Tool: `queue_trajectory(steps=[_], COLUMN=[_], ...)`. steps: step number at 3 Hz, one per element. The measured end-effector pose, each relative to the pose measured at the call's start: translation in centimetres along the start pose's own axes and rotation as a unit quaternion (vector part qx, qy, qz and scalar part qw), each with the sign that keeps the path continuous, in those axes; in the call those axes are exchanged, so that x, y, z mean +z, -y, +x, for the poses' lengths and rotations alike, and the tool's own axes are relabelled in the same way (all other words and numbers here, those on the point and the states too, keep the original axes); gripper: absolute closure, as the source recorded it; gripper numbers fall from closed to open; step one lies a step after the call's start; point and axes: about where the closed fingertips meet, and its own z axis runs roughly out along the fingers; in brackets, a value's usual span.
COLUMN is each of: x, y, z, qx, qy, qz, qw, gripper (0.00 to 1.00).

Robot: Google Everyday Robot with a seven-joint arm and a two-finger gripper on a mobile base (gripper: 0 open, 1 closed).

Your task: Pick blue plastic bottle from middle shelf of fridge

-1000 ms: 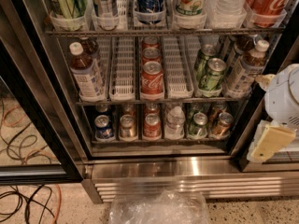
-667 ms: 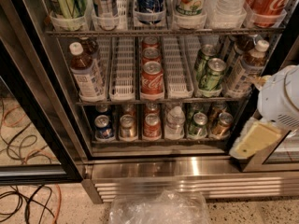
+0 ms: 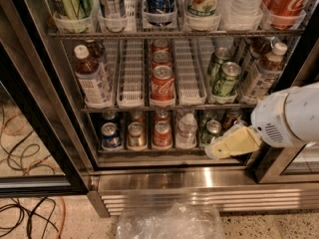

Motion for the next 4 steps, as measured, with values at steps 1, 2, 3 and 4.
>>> queue_trajectory(steps=[1,2,3,4], x=[0.0,0.2,0.8,2.2], y=[0.0,-0.1,-1.4,-4.8], z=[0.0,-0.5,-0.2,0.5], qx=[0.0,0.013,0.105,0.257], qy=[0.0,0.009,0.042,0.085], qz=[0.0,0.006,0.014,0.017], qw=[1.0,0.9999,0.9935,0.9626], gripper=[0.0,0.0,0.0,0.0])
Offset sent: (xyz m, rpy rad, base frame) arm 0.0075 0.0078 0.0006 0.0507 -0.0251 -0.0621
